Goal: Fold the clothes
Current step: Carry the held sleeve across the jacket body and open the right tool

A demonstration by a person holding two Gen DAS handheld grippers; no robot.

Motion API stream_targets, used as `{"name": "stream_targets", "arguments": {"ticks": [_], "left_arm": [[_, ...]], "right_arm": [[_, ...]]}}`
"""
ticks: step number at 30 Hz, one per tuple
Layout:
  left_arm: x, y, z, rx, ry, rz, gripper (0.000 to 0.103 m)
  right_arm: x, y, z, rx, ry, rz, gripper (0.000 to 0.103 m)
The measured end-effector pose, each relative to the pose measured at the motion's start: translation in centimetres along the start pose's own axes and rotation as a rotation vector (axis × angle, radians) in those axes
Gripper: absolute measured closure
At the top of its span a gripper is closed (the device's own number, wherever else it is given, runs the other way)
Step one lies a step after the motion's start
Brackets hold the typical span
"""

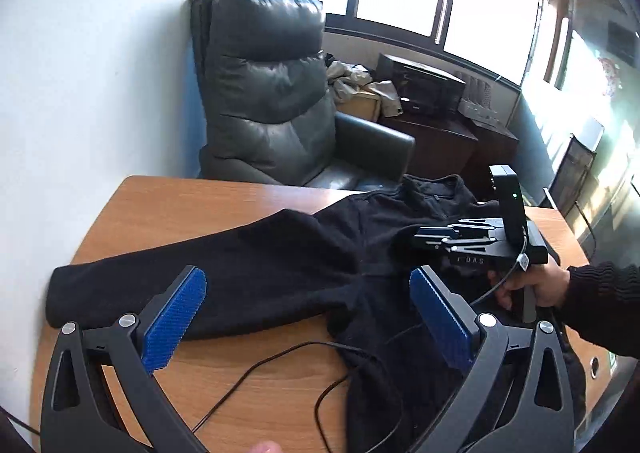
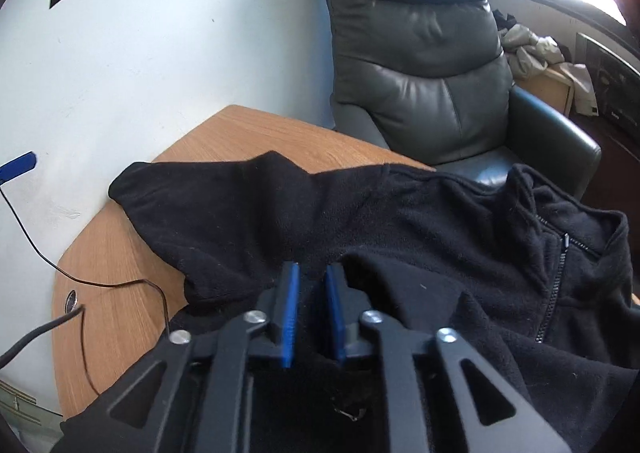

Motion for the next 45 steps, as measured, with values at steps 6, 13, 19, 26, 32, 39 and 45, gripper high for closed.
{"name": "stream_targets", "arguments": {"ticks": [6,13,19,26,32,39,45], "left_arm": [[11.7,-5.2,2.4,0.014,0.339,0.099,0.0],[24.2,-4.2,14.3,-0.115,0.544,0.101,0.0],[21.6,2.9,27.3,-0.382,0.32,0.072,0.0],[18.0,6.9,25.7,-0.378,0.299,0.107,0.0],[18.2,7.5,24.5,-0.363,0.271,0.169,0.0],[17.9,8.2,23.9,-0.329,0.249,0.23,0.0],[17.7,7.9,24.2,-0.309,0.242,0.227,0.0]], "right_arm": [[0.8,2.8,-12.4,0.144,0.164,-0.085,0.012],[9.6,17.2,-16.8,-0.203,0.462,-0.207,0.017],[14.7,20.3,-16.7,-0.19,0.619,-0.156,0.064],[11.7,16.1,-20.9,0.049,0.67,-0.114,0.08],[14.4,20.0,-17.3,-0.13,0.742,-0.109,0.07],[16.7,18.7,-19.9,-0.017,0.908,-0.04,0.035],[20.3,21.7,-21.4,-0.08,0.904,0.164,0.048]]}}
Point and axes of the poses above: each gripper's, at about its wrist camera, not at the fingertips, and z roughly the way its jaws point, x to its right, y to its underside, the point moved 8 cm from there along z, roughly the way its jaws point, and after that the axes turned 1 degree about -z, right-handed, at the moved point
